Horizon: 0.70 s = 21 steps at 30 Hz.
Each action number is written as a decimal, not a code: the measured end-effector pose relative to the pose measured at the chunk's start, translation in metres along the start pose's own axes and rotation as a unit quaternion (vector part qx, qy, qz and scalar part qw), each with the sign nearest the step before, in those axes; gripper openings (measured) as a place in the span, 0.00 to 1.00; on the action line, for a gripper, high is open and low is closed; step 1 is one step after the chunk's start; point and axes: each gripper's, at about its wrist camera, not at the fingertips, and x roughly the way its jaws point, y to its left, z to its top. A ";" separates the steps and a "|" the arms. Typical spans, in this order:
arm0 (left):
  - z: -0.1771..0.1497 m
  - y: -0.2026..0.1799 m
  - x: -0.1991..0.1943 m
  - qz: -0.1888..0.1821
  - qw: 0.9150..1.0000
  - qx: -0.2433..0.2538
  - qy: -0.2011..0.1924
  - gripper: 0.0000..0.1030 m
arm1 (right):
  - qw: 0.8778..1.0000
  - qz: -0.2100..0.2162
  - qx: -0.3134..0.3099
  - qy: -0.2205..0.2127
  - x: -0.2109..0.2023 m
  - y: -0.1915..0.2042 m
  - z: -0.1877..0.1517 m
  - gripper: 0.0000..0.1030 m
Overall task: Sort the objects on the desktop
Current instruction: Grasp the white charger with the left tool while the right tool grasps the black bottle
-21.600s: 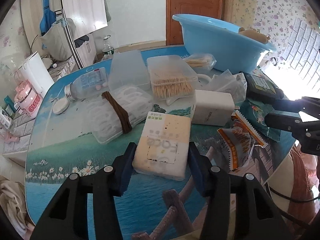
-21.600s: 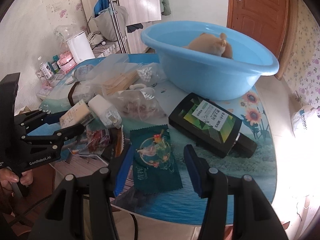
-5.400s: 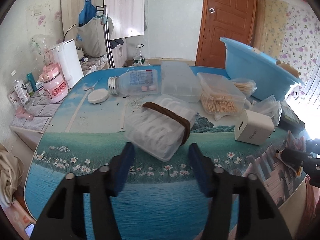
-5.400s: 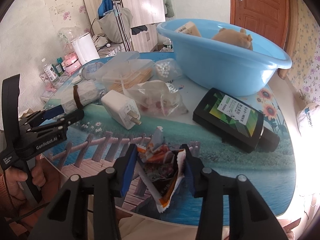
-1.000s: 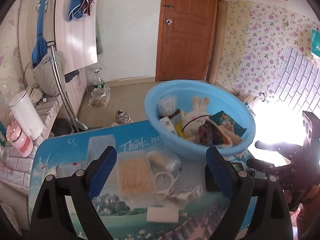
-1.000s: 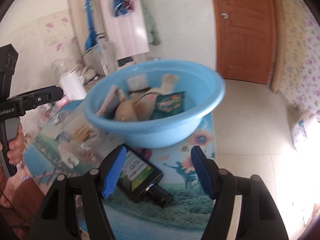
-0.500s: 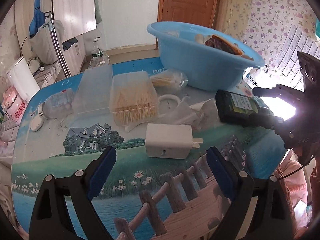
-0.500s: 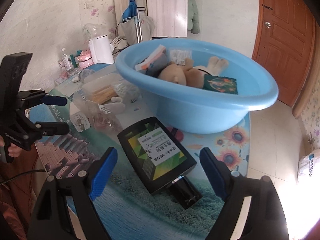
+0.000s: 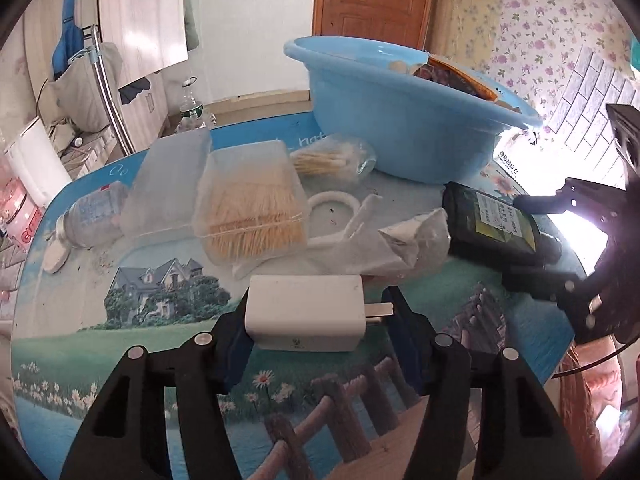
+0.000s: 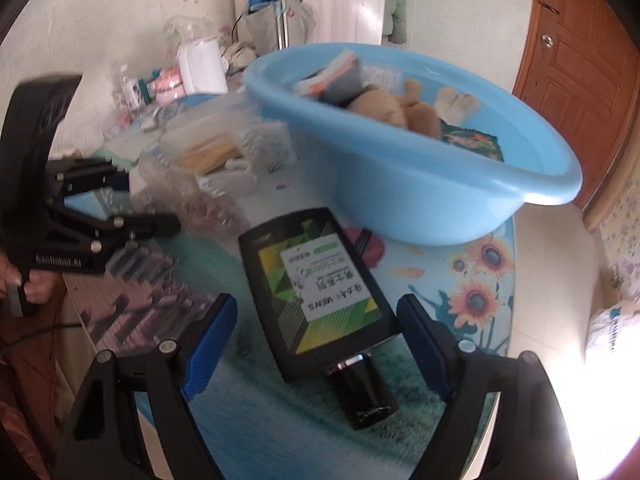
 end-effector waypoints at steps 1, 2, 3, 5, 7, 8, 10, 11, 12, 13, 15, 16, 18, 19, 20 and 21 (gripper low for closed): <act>-0.002 0.002 -0.002 0.004 1.000 -0.005 -0.001 0.58 | 1.000 -0.004 -0.009 0.007 -0.001 0.008 -0.001 0.80; -0.005 0.005 -0.004 0.007 1.000 -0.009 -0.002 0.58 | 1.000 -0.006 -0.014 0.012 -0.002 0.015 -0.002 0.80; -0.009 0.007 -0.006 0.011 1.000 -0.013 -0.003 0.58 | 1.000 -0.009 -0.019 0.016 -0.003 0.022 -0.003 0.80; -0.016 0.012 -0.010 0.021 1.000 -0.022 -0.005 0.58 | 0.999 -0.022 -0.020 0.022 -0.003 0.035 -0.005 0.80; -0.021 0.017 -0.015 0.024 0.999 -0.029 -0.008 0.59 | 0.999 -0.036 -0.004 0.020 -0.004 0.042 -0.004 0.80; -0.023 0.019 -0.016 0.026 0.999 -0.033 -0.008 0.59 | 0.999 -0.041 0.009 0.019 -0.003 0.042 -0.004 0.81; -0.027 0.025 -0.019 0.033 0.999 -0.042 -0.009 0.59 | 0.998 -0.044 0.047 0.014 -0.001 0.040 -0.002 0.81; -0.028 0.025 -0.021 0.035 0.998 -0.046 -0.011 0.59 | 0.997 -0.042 0.065 0.011 0.000 0.038 -0.002 0.81; -0.030 0.025 -0.023 0.037 0.998 -0.047 -0.012 0.59 | 0.996 -0.041 0.082 0.008 0.001 0.036 -0.001 0.81; -0.031 0.026 -0.024 0.037 0.998 -0.046 -0.015 0.59 | 0.995 -0.041 0.096 0.005 0.002 0.034 -0.002 0.81; -0.033 0.028 -0.025 0.042 0.998 -0.041 -0.018 0.61 | 0.993 -0.037 0.114 0.004 0.007 0.031 -0.002 0.81; -0.034 0.028 -0.025 0.047 0.998 -0.039 -0.020 0.65 | 0.992 -0.039 0.123 0.002 0.009 0.030 -0.002 0.80; -0.036 0.028 -0.024 0.057 0.998 -0.032 -0.022 0.70 | 0.990 -0.056 0.129 -0.001 0.008 0.030 -0.001 0.71; -0.038 0.027 -0.025 0.056 0.998 -0.029 -0.027 0.70 | 0.989 -0.062 0.131 -0.003 0.007 0.031 -0.001 0.60; -0.039 0.027 -0.026 0.054 0.998 -0.027 -0.029 0.68 | 0.989 -0.054 0.137 -0.001 0.007 0.030 0.000 0.60; -0.040 0.027 -0.026 0.051 0.998 -0.025 -0.032 0.63 | 0.988 -0.050 0.145 0.000 0.007 0.029 0.001 0.59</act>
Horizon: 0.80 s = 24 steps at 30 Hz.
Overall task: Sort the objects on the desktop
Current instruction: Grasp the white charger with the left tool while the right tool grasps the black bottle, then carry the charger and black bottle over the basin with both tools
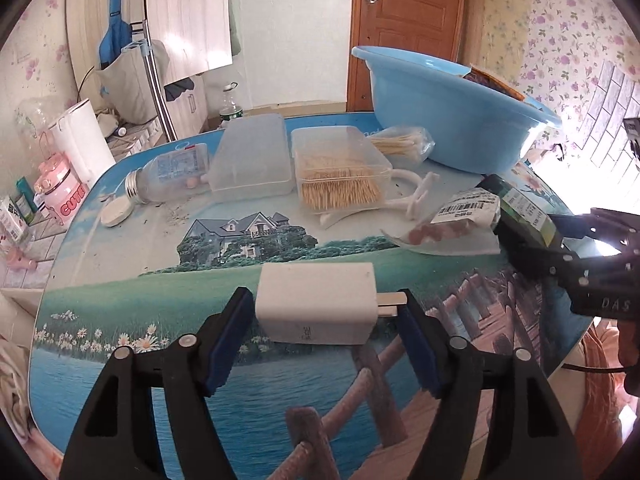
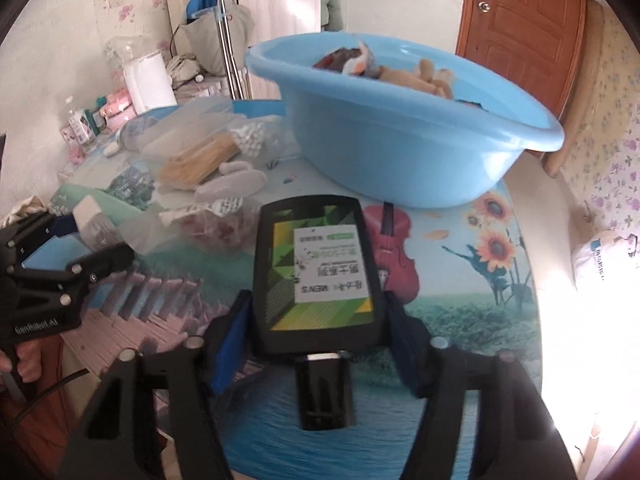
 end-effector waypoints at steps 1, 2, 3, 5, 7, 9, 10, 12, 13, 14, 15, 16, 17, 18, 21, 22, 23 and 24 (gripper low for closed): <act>0.000 -0.001 -0.001 0.000 1.000 0.005 -0.002 0.58 | 1.000 0.002 0.004 0.001 -0.002 -0.002 -0.001 0.59; 0.001 -0.001 0.000 -0.002 1.000 0.006 -0.001 0.58 | 1.000 0.002 0.007 0.000 -0.003 -0.002 -0.001 0.59; 0.002 0.000 0.000 -0.002 1.000 0.007 0.000 0.58 | 1.000 0.001 0.008 -0.006 -0.006 -0.001 -0.001 0.59; 0.005 0.004 -0.003 0.002 1.000 0.004 -0.004 0.58 | 1.000 -0.001 0.001 -0.021 -0.016 0.005 0.001 0.59; 0.010 0.010 -0.011 -0.004 1.000 -0.005 -0.019 0.58 | 0.999 0.002 -0.016 -0.042 -0.031 0.013 0.003 0.59; 0.016 0.013 -0.019 -0.006 0.999 -0.010 -0.032 0.58 | 0.998 0.004 -0.027 -0.057 -0.043 0.019 0.007 0.59; 0.020 0.013 -0.023 -0.004 0.999 -0.013 -0.040 0.58 | 0.998 0.005 -0.031 -0.063 -0.049 0.020 0.010 0.59; 0.025 0.014 -0.031 0.001 0.998 -0.018 -0.053 0.58 | 0.996 0.008 -0.042 -0.078 -0.060 0.024 0.015 0.58; 0.029 0.014 -0.036 0.000 0.998 -0.023 -0.060 0.58 | 0.995 0.012 -0.048 -0.090 -0.068 0.028 0.019 0.58; 0.033 0.014 -0.040 -0.002 0.997 -0.028 -0.065 0.58 | 0.993 0.014 -0.054 -0.100 -0.074 0.032 0.022 0.58; 0.036 0.014 -0.044 -0.005 0.997 -0.032 -0.071 0.58 | 0.992 0.016 -0.062 -0.111 -0.081 0.035 0.026 0.58; 0.041 0.015 -0.048 -0.006 0.996 -0.034 -0.077 0.58 | 0.991 0.017 -0.068 -0.118 -0.086 0.037 0.029 0.58; 0.045 0.014 -0.051 -0.007 0.996 -0.035 -0.082 0.58 | 0.989 0.019 -0.075 -0.125 -0.090 0.039 0.033 0.58; 0.047 0.015 -0.054 -0.009 0.996 -0.036 -0.086 0.58 | 0.988 0.021 -0.081 -0.133 -0.095 0.041 0.038 0.58; 0.055 0.013 -0.061 -0.016 0.995 -0.040 -0.094 0.58 | 0.985 0.028 -0.084 -0.145 -0.102 0.040 0.048 0.58; 0.056 0.012 -0.062 -0.017 0.994 -0.040 -0.097 0.58 | 0.985 0.032 -0.081 -0.149 -0.103 0.038 0.051 0.58; 0.058 0.011 -0.063 -0.017 0.994 -0.037 -0.099 0.58 | 0.985 0.038 -0.077 -0.150 -0.103 0.037 0.054 0.58; 0.060 0.009 -0.063 -0.014 0.994 -0.033 -0.100 0.58 | 0.985 0.043 -0.072 -0.151 -0.102 0.037 0.057 0.58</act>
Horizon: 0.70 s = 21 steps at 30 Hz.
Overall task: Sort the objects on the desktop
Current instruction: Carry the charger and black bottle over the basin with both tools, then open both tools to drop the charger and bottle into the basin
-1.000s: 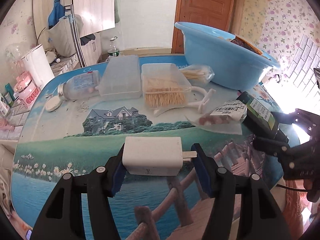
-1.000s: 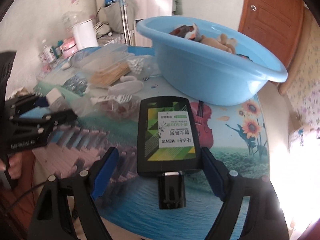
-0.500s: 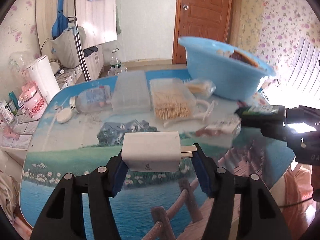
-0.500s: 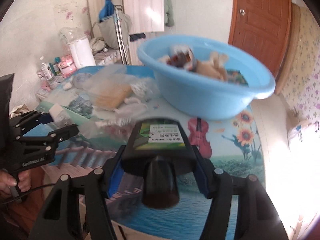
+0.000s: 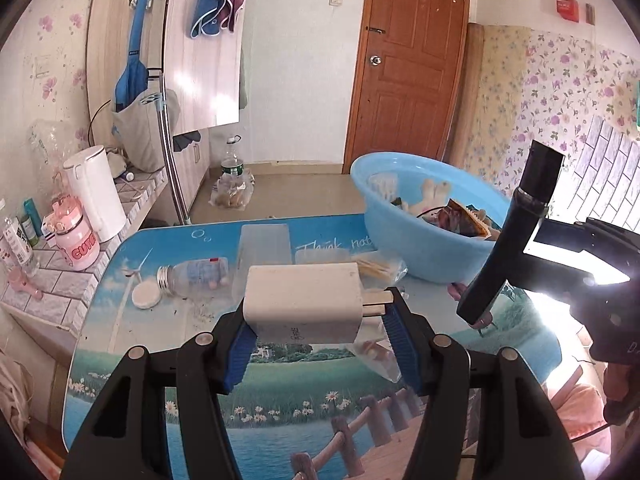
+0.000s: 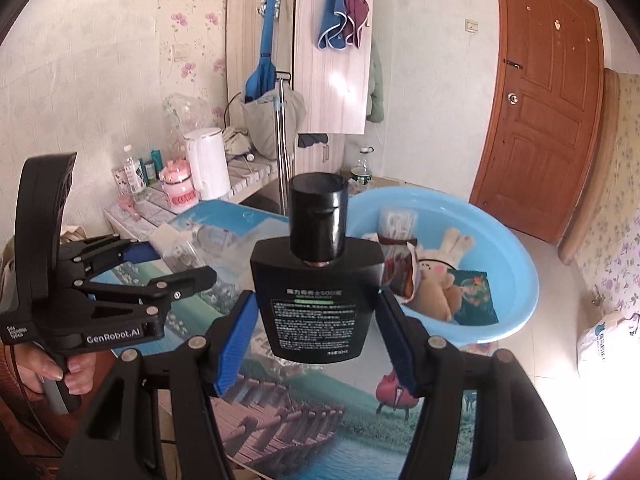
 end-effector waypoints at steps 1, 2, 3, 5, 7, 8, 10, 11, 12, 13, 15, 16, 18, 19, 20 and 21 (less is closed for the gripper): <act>0.000 -0.002 0.000 0.003 1.000 0.004 0.001 0.58 | 1.000 0.004 0.009 -0.003 0.000 -0.003 0.001 0.58; 0.000 -0.004 0.001 0.004 1.000 0.004 0.002 0.58 | 1.000 0.008 0.017 -0.005 -0.001 -0.006 0.002 0.58; 0.001 -0.004 0.001 0.001 1.000 0.001 0.005 0.58 | 1.000 0.010 0.022 -0.007 -0.002 -0.008 0.003 0.58; 0.003 -0.005 0.002 -0.004 1.000 -0.002 0.008 0.58 | 0.999 0.013 0.032 -0.013 -0.003 -0.012 0.004 0.58; 0.007 -0.008 0.003 -0.004 1.000 0.000 0.007 0.58 | 0.999 0.012 0.033 -0.022 -0.007 -0.016 0.007 0.58; 0.009 -0.009 0.003 -0.005 1.000 0.001 0.006 0.58 | 0.999 0.011 0.032 -0.027 -0.009 -0.017 0.009 0.58; 0.018 -0.011 0.003 -0.010 1.000 0.001 0.003 0.58 | 0.999 0.012 0.036 -0.037 -0.015 -0.023 0.016 0.58; 0.023 -0.012 0.003 -0.012 1.000 0.001 0.000 0.58 | 0.998 0.013 0.038 -0.043 -0.017 -0.026 0.020 0.58; 0.028 -0.014 0.004 -0.017 1.000 0.000 -0.001 0.58 | 0.998 0.013 0.039 -0.048 -0.019 -0.030 0.024 0.58; 0.035 -0.015 0.007 -0.026 1.000 -0.002 0.001 0.58 | 0.998 0.009 0.040 -0.055 -0.023 -0.035 0.029 0.58; 0.048 -0.020 0.013 -0.037 0.999 -0.004 -0.004 0.58 | 0.997 0.001 0.042 -0.065 -0.026 -0.047 0.038 0.58; 0.053 -0.023 0.015 -0.037 0.999 -0.001 -0.007 0.58 | 0.997 -0.005 0.044 -0.068 -0.026 -0.053 0.041 0.58; 0.066 -0.032 0.022 -0.036 0.999 0.011 -0.014 0.58 | 0.996 -0.021 0.046 -0.073 -0.023 -0.066 0.045 0.58; 0.073 -0.037 0.027 -0.038 0.999 0.017 -0.016 0.58 | 0.996 -0.029 0.049 -0.073 -0.020 -0.074 0.047 0.58; 0.079 -0.043 0.033 -0.044 0.999 0.023 -0.017 0.58 | 0.995 -0.033 0.053 -0.072 -0.017 -0.082 0.048 0.58; 0.085 -0.049 0.038 -0.049 0.998 0.028 -0.017 0.58 | 0.995 -0.037 0.058 -0.071 -0.013 -0.090 0.048 0.58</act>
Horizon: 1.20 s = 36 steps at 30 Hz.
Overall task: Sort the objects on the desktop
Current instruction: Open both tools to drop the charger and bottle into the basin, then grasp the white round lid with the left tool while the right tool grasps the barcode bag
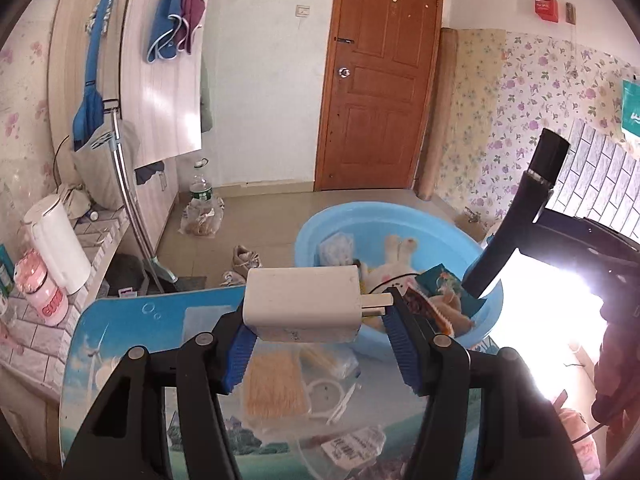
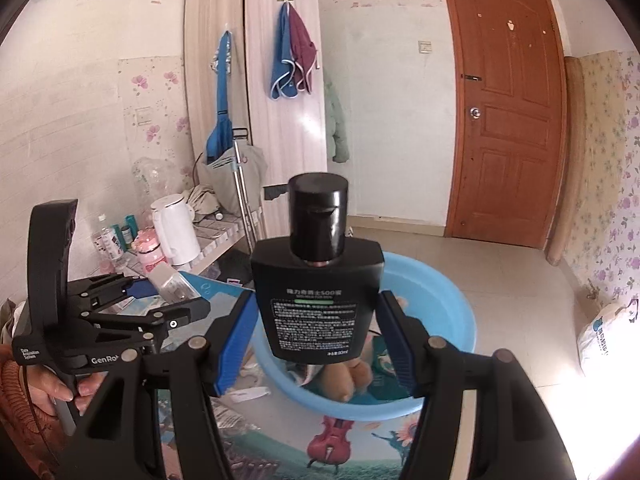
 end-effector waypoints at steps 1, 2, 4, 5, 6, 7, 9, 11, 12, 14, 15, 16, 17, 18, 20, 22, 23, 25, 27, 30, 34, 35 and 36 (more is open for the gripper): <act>0.006 -0.007 0.008 -0.005 1.000 0.006 0.001 0.58 | 1.000 -0.005 0.005 0.003 0.005 -0.007 0.000 0.58; 0.011 -0.012 0.015 -0.010 1.000 0.011 0.003 0.58 | 1.000 -0.010 0.008 0.005 0.010 -0.013 0.000 0.58; 0.018 -0.022 0.029 -0.020 1.000 0.022 0.008 0.58 | 1.000 -0.019 0.013 0.008 0.018 -0.023 -0.001 0.58; 0.021 -0.028 0.037 -0.027 0.999 0.030 0.010 0.58 | 1.000 -0.022 0.016 0.010 0.022 -0.027 -0.002 0.58; 0.022 -0.033 0.044 -0.033 0.999 0.037 0.012 0.58 | 0.999 -0.026 0.017 0.013 0.026 -0.031 -0.004 0.58; 0.024 -0.039 0.054 -0.037 0.998 0.045 0.016 0.58 | 0.999 -0.030 0.015 0.016 0.030 -0.034 -0.006 0.58; 0.026 -0.048 0.071 -0.040 0.997 0.060 0.025 0.58 | 0.999 -0.040 0.018 0.030 0.040 -0.041 -0.009 0.58; 0.027 -0.056 0.086 -0.046 0.996 0.070 0.039 0.60 | 0.998 -0.039 0.026 0.040 0.048 -0.047 -0.014 0.58; 0.028 -0.058 0.088 -0.051 0.995 0.073 0.042 0.62 | 0.998 -0.037 0.028 0.044 0.050 -0.049 -0.017 0.58; 0.027 -0.061 0.085 -0.051 0.995 0.077 0.033 0.79 | 0.998 -0.040 0.028 0.047 0.053 -0.051 -0.019 0.59; 0.026 -0.061 0.082 -0.036 0.996 0.077 0.023 0.82 | 0.998 -0.039 0.030 0.048 0.054 -0.053 -0.019 0.59; 0.026 -0.058 0.079 -0.028 0.997 0.078 0.014 0.87 | 0.997 -0.040 0.034 0.048 0.055 -0.054 -0.019 0.59; 0.026 -0.055 0.076 -0.038 0.996 0.075 0.012 0.93 | 0.997 -0.044 0.035 0.049 0.056 -0.054 -0.019 0.59; 0.026 -0.052 0.073 -0.047 0.996 0.071 0.013 0.94 | 0.997 -0.048 0.033 0.050 0.058 -0.054 -0.019 0.59; 0.023 -0.045 0.064 -0.046 0.997 0.059 0.012 0.94 | 0.997 -0.049 0.027 0.055 0.062 -0.052 -0.019 0.59; 0.018 -0.034 0.055 -0.039 0.997 0.059 0.010 0.94 | 0.996 -0.047 0.026 0.064 0.068 -0.049 -0.020 0.59; 0.015 -0.031 0.051 -0.035 0.998 0.060 0.010 0.94 | 0.996 -0.047 0.026 0.066 0.070 -0.047 -0.020 0.59; 0.009 -0.019 0.041 -0.023 0.998 0.060 0.011 0.94 | 0.997 -0.047 0.020 0.063 0.071 -0.043 -0.018 0.59; 0.005 -0.008 0.033 -0.015 0.998 0.054 0.011 0.94 | 0.998 -0.045 0.013 0.045 0.066 -0.037 -0.012 0.59; -0.004 0.011 0.020 -0.001 0.999 0.038 0.012 0.94 | 0.998 -0.050 0.001 0.036 0.064 -0.027 -0.002 0.63; -0.022 0.033 0.009 0.026 0.999 0.027 0.023 0.94 | 0.998 -0.041 -0.015 0.043 0.059 -0.012 -0.003 0.63; -0.028 0.040 0.006 0.031 0.999 0.022 0.027 0.94 | 0.998 -0.041 -0.019 0.045 0.058 -0.009 -0.006 0.63; -0.034 0.045 0.005 0.035 0.999 0.018 0.031 0.94 | 0.998 -0.040 -0.023 0.046 0.056 -0.005 -0.008 0.63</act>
